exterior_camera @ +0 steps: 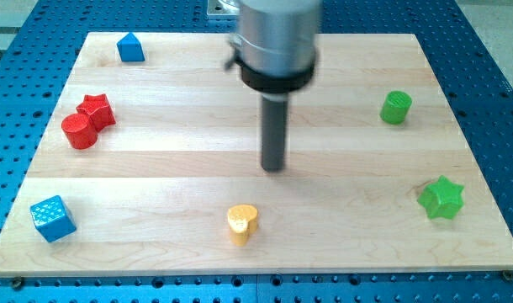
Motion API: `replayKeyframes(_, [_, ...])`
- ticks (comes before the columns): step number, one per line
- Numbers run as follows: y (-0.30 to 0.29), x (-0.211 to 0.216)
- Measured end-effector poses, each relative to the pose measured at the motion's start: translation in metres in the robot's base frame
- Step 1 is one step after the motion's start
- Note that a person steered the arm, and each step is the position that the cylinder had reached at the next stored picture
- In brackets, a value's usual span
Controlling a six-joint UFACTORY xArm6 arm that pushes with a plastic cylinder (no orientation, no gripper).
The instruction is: Push the yellow heart upwards
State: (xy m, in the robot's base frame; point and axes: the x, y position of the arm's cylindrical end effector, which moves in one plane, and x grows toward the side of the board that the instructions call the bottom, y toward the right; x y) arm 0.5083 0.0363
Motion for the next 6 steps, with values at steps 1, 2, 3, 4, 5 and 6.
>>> replayKeyframes(1, [-0.003,0.074])
replayKeyframes(2, [-0.027,0.107])
replayKeyframes(3, [-0.058,0.089])
replayKeyframes(4, [-0.079,0.038])
replayKeyframes(5, [-0.076,0.034])
replayKeyframes(6, [-0.052,0.054])
